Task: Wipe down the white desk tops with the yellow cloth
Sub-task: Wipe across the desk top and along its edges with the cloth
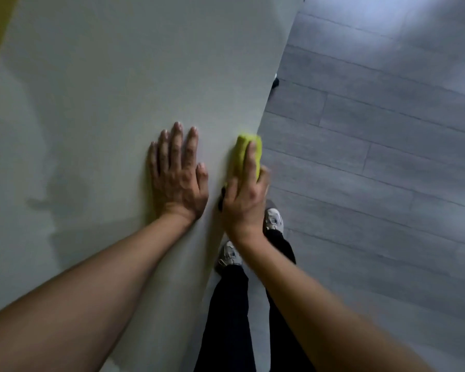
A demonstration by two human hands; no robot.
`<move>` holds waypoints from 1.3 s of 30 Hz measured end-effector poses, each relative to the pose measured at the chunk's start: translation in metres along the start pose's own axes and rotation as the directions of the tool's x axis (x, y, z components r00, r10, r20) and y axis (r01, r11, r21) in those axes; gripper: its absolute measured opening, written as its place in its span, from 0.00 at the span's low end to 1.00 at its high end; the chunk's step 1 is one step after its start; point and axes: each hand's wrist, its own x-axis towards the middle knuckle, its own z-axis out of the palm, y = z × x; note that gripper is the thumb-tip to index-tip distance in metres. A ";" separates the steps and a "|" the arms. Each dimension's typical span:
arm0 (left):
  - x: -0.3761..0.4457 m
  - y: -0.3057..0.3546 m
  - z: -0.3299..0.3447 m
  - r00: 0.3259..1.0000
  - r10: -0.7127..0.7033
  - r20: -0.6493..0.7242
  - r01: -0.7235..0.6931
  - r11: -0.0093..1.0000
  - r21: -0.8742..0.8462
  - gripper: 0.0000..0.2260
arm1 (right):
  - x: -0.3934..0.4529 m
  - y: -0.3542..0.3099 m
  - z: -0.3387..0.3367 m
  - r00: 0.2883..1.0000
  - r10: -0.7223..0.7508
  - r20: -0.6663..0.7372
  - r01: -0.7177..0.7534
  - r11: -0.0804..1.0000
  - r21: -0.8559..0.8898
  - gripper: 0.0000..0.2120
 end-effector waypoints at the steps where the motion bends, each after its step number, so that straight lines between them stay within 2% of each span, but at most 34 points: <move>1: 0.001 0.001 -0.001 1.000 0.003 0.005 -0.003 1.000 -0.003 0.29 | -0.026 0.004 -0.002 0.999 -0.022 0.036 0.022 1.000 -0.003 0.36; 3: 0.000 0.002 -0.003 1.000 0.002 0.024 -0.002 1.000 -0.009 0.29 | -0.055 0.006 -0.002 0.998 0.018 0.058 -0.017 1.000 -0.023 0.38; 6: -0.002 0.002 -0.003 1.000 -0.001 0.015 0.002 1.000 -0.015 0.29 | -0.051 -0.006 0.006 0.995 0.100 -0.003 -0.100 0.993 -0.064 0.37; 11: 0.002 0.001 0.002 1.000 0.004 -0.009 -0.004 1.000 -0.014 0.30 | 0.044 -0.022 0.013 0.975 0.189 -0.116 -0.202 0.974 -0.107 0.32; 16: 0.002 -0.001 0.004 0.999 0.016 -0.043 -0.017 1.000 -0.018 0.29 | 0.097 -0.029 0.009 0.970 0.230 -0.080 -0.237 0.966 -0.106 0.33; 19: 0.003 -0.001 0.003 0.999 0.011 -0.046 -0.013 0.999 -0.040 0.29 | 0.048 -0.019 0.015 0.981 0.163 -0.109 -0.172 0.982 -0.080 0.33; 24: 0.004 -0.003 -0.002 1.000 0.015 0.000 -0.015 0.998 -0.059 0.28 | -0.109 -0.001 0.018 0.990 0.101 0.095 -0.099 0.995 -0.033 0.38; 27: 0.002 -0.003 -0.011 0.995 0.026 0.096 -0.017 0.995 -0.099 0.30 | -0.130 0.005 0.018 0.985 0.139 0.104 -0.132 0.989 -0.066 0.40; 30: -0.034 -0.008 -0.022 0.994 0.052 0.092 -0.042 0.993 -0.114 0.29 | -0.109 -0.001 0.015 0.987 0.133 0.089 -0.128 0.990 -0.056 0.38; 33: -0.115 -0.009 -0.036 0.999 -0.009 0.038 0.012 0.995 -0.097 0.26 | -0.056 -0.011 0.015 0.984 0.178 0.028 -0.174 0.980 -0.101 0.35; 35: -0.175 -0.010 -0.046 0.995 -0.065 0.073 0.072 0.993 -0.095 0.25 | -0.013 -0.020 0.012 0.980 0.201 -0.005 -0.200 0.972 -0.122 0.34; 39: -0.236 -0.026 -0.057 0.991 -0.050 0.126 0.058 0.996 -0.061 0.25 | 0.032 -0.024 0.004 0.972 0.233 0.015 -0.229 0.964 -0.133 0.34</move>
